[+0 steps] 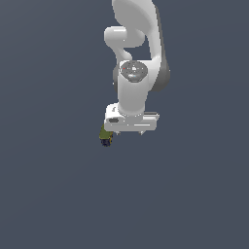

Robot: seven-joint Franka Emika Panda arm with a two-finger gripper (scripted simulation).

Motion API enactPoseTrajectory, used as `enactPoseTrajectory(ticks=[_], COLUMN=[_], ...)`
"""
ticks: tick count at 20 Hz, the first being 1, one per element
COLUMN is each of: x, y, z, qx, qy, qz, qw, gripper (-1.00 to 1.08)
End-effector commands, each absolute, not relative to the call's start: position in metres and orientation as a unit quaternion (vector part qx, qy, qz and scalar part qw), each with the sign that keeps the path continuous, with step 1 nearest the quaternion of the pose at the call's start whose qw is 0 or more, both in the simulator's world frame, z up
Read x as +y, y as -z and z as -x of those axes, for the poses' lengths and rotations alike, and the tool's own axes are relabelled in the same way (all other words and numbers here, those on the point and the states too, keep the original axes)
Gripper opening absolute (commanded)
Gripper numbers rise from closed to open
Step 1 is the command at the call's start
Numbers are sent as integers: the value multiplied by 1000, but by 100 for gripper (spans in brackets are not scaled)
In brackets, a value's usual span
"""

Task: Pick up the object and move it to a goal position.

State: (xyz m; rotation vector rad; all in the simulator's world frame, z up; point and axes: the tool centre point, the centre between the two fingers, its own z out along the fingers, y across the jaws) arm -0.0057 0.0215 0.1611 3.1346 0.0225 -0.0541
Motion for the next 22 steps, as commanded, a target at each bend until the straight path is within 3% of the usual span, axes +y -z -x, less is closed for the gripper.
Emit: enactPoseTrajectory(ticks=[1,10,22], x=[21,3,-11], y=[-161,-185,-173], z=[6,-7,2], qx=[7,-21,-25], qy=[17,-10,-8], qz=[-1000,-1000,-1000], qw=[3,-4,-3], gripper=[100,100,100])
